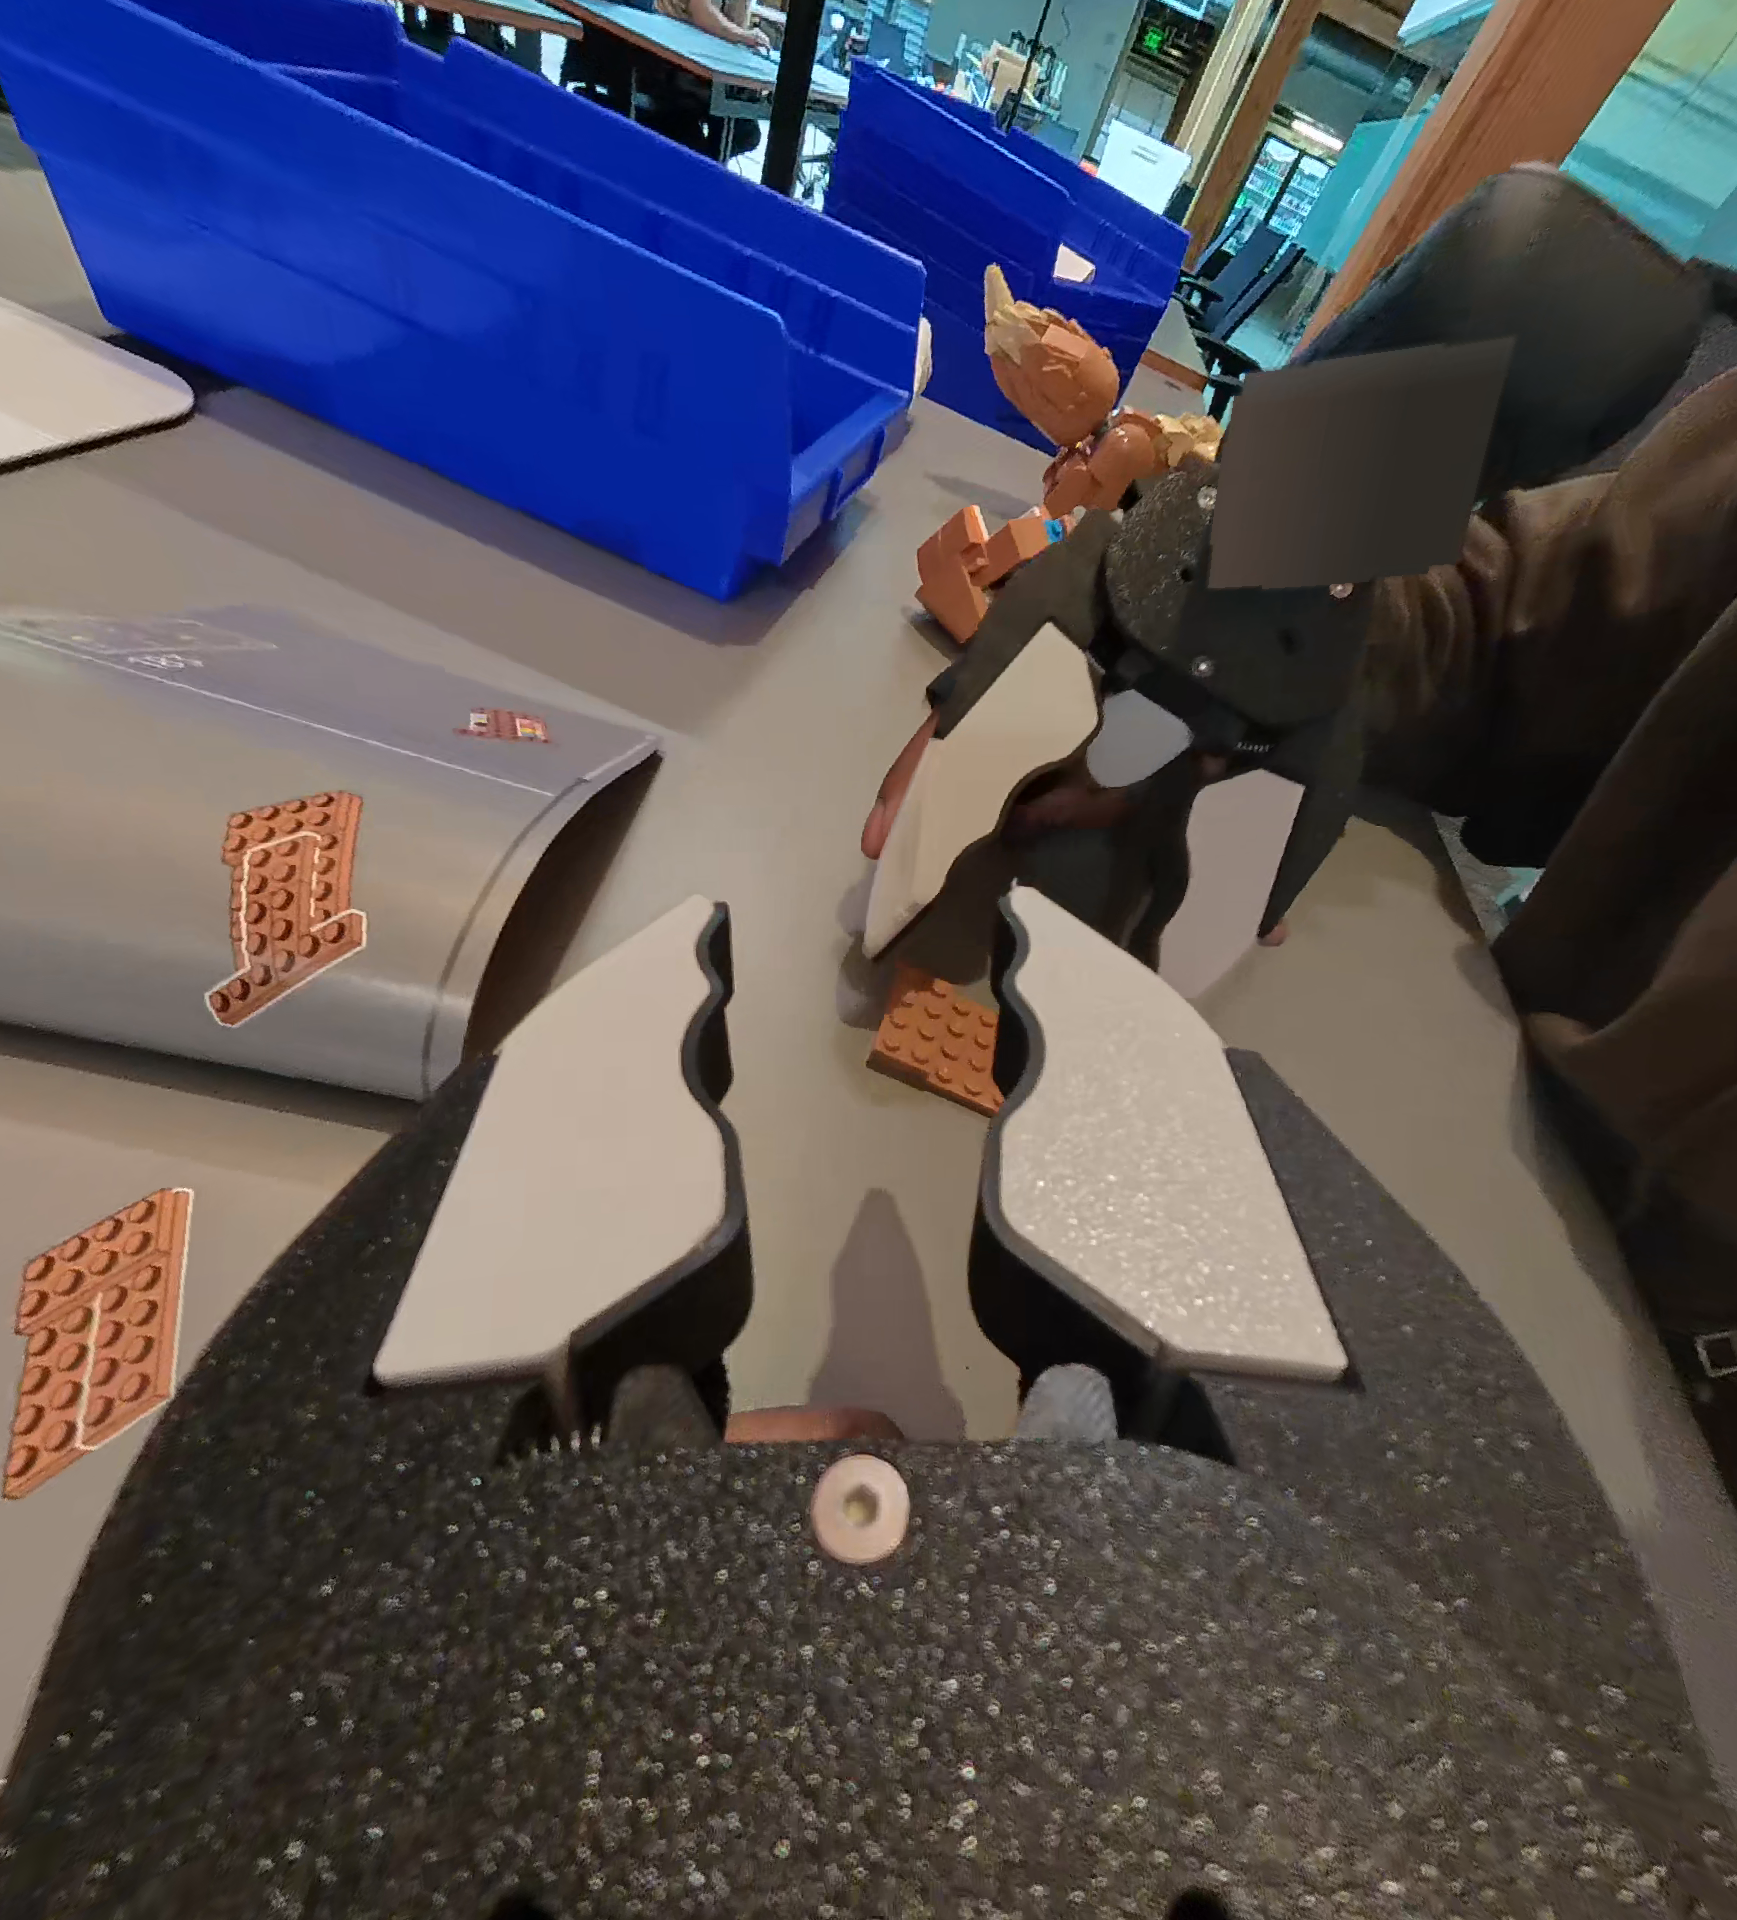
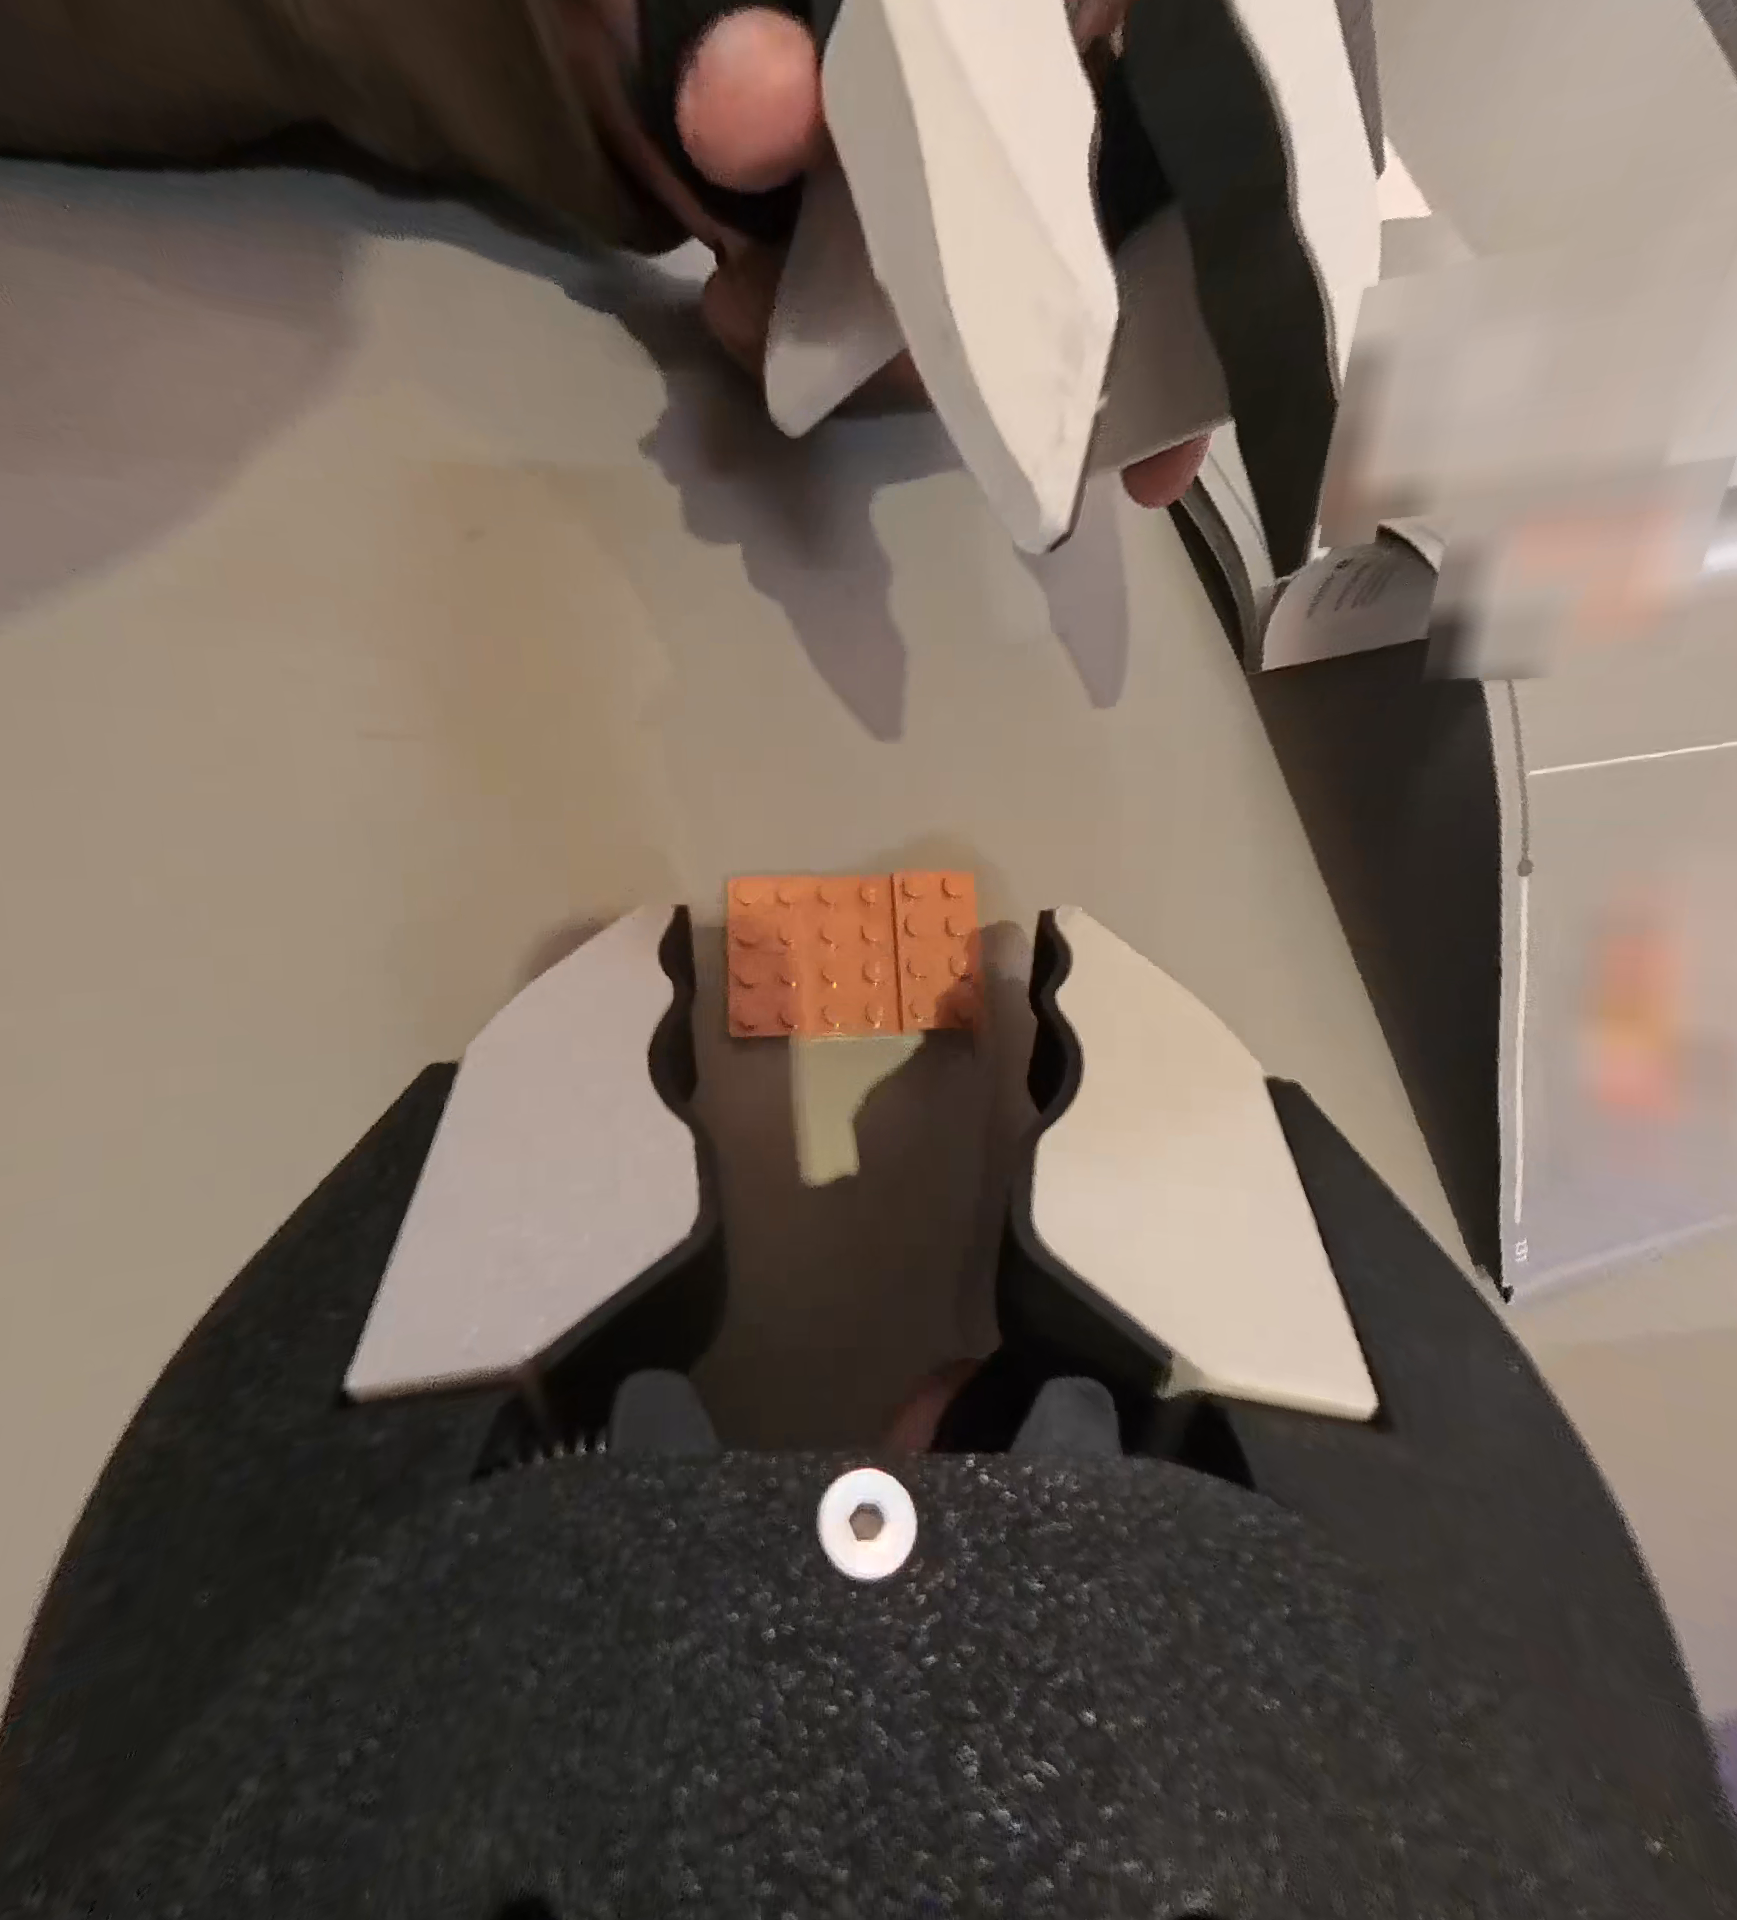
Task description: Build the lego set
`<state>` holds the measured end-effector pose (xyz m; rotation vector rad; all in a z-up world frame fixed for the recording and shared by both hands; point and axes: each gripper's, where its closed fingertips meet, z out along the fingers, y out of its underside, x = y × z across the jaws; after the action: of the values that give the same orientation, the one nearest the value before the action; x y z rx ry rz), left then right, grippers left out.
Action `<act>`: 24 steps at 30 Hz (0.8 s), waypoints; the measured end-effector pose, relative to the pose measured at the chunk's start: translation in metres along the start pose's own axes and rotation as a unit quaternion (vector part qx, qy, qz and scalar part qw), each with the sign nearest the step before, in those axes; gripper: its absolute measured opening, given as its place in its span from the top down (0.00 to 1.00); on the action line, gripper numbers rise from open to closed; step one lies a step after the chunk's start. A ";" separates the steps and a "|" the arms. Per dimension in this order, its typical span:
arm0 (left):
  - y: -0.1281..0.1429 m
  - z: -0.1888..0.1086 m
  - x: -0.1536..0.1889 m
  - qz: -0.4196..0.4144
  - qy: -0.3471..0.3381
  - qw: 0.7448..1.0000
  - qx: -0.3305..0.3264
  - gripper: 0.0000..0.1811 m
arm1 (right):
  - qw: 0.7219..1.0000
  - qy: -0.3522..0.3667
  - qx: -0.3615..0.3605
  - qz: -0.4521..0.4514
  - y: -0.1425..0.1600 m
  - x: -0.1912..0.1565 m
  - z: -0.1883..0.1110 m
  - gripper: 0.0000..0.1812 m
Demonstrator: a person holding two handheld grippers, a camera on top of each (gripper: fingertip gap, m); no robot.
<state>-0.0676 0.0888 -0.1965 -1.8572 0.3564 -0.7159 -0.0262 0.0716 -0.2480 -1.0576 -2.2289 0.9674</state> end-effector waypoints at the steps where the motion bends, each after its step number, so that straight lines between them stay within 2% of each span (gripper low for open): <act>1: 0.000 0.000 0.000 0.002 -0.002 1.000 0.001 0.74 | 1.000 0.001 0.011 -0.002 -0.002 0.000 -0.002 0.65; 8: -0.007 0.001 0.004 0.056 -0.016 0.998 0.022 0.80 | 0.995 0.004 0.092 0.030 -0.016 0.008 -0.018 0.73; 17: -0.004 0.004 0.004 0.144 -0.056 0.988 0.010 0.88 | 0.990 0.019 0.123 0.064 -0.020 0.018 -0.027 0.90; 24: 0.003 0.008 0.005 0.198 -0.073 0.977 -0.016 0.95 | 0.984 0.019 0.132 0.122 -0.017 0.030 -0.031 0.97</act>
<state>-0.0587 0.0910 -0.1998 -1.7822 0.6216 -0.3017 -0.0303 0.0998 -0.2114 -1.2291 -1.9036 1.2935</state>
